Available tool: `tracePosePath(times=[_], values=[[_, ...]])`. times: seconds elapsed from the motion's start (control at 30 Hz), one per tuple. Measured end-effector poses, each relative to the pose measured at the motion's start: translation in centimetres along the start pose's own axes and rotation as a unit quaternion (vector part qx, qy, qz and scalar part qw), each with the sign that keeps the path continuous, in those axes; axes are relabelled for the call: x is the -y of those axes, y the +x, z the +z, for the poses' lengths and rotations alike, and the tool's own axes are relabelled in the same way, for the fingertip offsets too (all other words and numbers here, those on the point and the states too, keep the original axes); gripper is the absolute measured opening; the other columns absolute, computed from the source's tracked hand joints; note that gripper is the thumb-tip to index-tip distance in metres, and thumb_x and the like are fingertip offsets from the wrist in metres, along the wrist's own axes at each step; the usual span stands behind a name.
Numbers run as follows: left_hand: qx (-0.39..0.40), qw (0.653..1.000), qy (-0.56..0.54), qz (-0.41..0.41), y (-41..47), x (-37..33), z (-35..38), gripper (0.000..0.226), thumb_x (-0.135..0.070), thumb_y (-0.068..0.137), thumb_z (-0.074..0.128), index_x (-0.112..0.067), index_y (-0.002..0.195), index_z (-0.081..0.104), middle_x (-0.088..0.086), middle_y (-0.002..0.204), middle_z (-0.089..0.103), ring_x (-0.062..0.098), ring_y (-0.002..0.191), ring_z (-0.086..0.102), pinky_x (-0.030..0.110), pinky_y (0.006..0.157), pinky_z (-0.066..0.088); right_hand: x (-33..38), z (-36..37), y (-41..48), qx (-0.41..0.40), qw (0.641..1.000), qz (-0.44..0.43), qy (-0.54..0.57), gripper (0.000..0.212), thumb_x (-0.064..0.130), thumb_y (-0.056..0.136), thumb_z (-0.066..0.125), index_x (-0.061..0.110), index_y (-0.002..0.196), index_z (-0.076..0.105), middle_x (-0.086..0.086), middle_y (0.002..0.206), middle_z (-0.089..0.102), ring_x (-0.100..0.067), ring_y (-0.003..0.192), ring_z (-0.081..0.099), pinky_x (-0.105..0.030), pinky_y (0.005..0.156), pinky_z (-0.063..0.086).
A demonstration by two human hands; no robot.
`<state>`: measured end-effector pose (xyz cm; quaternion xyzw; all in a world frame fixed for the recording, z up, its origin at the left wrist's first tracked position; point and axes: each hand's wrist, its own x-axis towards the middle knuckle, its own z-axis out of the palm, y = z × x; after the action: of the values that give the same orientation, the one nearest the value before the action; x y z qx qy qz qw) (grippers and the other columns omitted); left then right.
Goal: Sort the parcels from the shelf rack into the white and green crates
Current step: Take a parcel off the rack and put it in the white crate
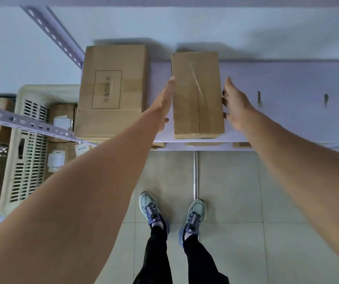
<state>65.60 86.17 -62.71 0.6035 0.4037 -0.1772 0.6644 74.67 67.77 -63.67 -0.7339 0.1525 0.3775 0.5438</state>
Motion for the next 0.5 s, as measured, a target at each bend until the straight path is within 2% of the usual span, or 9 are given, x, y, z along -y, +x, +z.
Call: tracePosePath(times=[0.07,0.2,0.27,0.33,0.43,0.5], values=[[0.008,1.000,0.013,-0.010,1.0,-0.1,0.3,0.085,-0.084,0.100,0.029,-0.034,0.168,0.033,-0.001,0.173,0.037,0.024,0.155,0.039,0.049,0.115,0.034,-0.2,0.2,0.8,0.013,1.000,0.013,-0.025,0.080,0.073,0.104,0.032,0.021,0.164,0.038,-0.003,0.170,0.038,-0.023,0.156,0.036,-0.053,0.129,0.027],[0.014,1.000,0.006,-0.007,1.8,0.5,0.3,0.084,-0.086,0.098,0.026,-0.034,0.159,0.049,-0.003,0.163,0.052,0.021,0.148,0.048,0.055,0.122,0.038,-0.5,0.1,1.2,0.009,0.999,0.017,-0.034,0.082,0.075,0.103,0.032,0.020,0.163,0.038,-0.006,0.169,0.039,-0.026,0.155,0.038,-0.054,0.128,0.028],[0.013,1.000,-0.024,0.011,1.5,0.8,0.1,0.080,-0.083,0.101,0.022,-0.031,0.146,0.063,-0.006,0.148,0.065,0.017,0.139,0.056,0.055,0.121,0.039,-0.4,-0.3,0.6,0.012,1.000,-0.001,-0.015,0.077,0.073,0.104,0.031,0.021,0.161,0.043,-0.004,0.165,0.045,-0.024,0.152,0.043,-0.053,0.126,0.033],[0.008,0.998,-0.058,0.034,0.9,0.7,-0.3,0.078,-0.081,0.103,0.021,-0.030,0.134,0.071,-0.009,0.142,0.069,0.015,0.136,0.058,0.056,0.122,0.037,-0.4,-0.7,-0.2,0.014,0.999,-0.031,0.014,0.069,0.068,0.107,0.029,0.023,0.153,0.053,0.000,0.154,0.058,-0.020,0.142,0.054,-0.050,0.120,0.042],[0.003,0.992,-0.091,0.082,-0.3,0.3,-0.7,0.083,-0.081,0.100,0.023,-0.027,0.150,0.061,-0.012,0.154,0.061,0.013,0.145,0.052,0.060,0.125,0.032,0.0,-1.2,-1.3,0.005,0.995,-0.078,0.067,0.058,0.062,0.110,0.028,0.025,0.139,0.063,0.008,0.138,0.070,-0.011,0.129,0.064,-0.044,0.108,0.050],[0.001,0.990,-0.095,0.107,-1.2,-0.1,-0.7,0.085,-0.083,0.094,0.028,-0.030,0.152,0.060,-0.016,0.154,0.061,0.012,0.145,0.052,0.061,0.123,0.031,0.4,-1.4,-1.9,-0.003,0.989,-0.101,0.107,0.059,0.060,0.111,0.030,0.017,0.134,0.064,0.012,0.129,0.075,-0.007,0.124,0.067,-0.041,0.101,0.053]])
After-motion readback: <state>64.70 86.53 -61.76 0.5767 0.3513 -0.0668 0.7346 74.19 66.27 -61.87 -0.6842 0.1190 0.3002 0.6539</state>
